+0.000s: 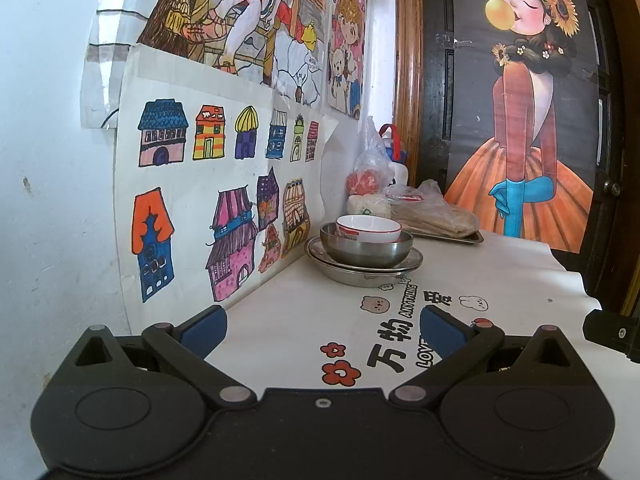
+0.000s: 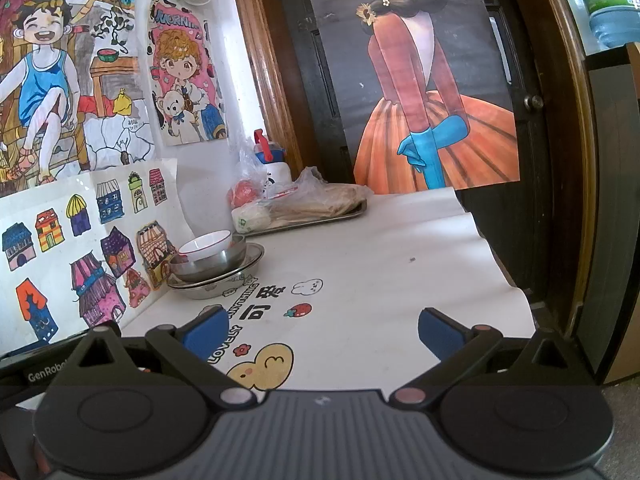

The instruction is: Organize plates and bowls

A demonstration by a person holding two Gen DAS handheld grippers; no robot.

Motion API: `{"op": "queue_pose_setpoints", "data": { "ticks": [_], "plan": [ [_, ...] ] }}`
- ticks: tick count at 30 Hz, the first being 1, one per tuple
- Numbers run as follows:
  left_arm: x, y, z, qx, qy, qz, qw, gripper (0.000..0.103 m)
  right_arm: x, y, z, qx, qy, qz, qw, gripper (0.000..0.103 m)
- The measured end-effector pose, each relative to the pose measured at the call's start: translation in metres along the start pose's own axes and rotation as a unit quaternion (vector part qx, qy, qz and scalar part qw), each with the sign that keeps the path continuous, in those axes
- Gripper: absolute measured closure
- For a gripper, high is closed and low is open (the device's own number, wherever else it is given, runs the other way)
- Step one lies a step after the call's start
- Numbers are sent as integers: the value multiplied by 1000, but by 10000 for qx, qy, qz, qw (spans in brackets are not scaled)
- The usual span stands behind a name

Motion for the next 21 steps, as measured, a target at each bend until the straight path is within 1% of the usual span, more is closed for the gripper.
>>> {"op": "queue_pose_setpoints", "data": {
  "ticks": [14,21],
  "plan": [
    [-1,-3,4,7,45,26,10000,1,0,-2,-1,-5,27,6,10000,0],
    [-3,-6,5,69,9,38,10000,1,1,-3,-3,-5,27,0,10000,0]
  ]
}}
Point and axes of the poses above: each gripper's, at about its wrist camera, not at the fingertips, and y roughly the way its jaws point, z to its right, x to its underside, the point moved 8 cm from there along y, roughly the way its jaws point, and after that the axes turned 3 degrees about -y, right-handed, at the moved point
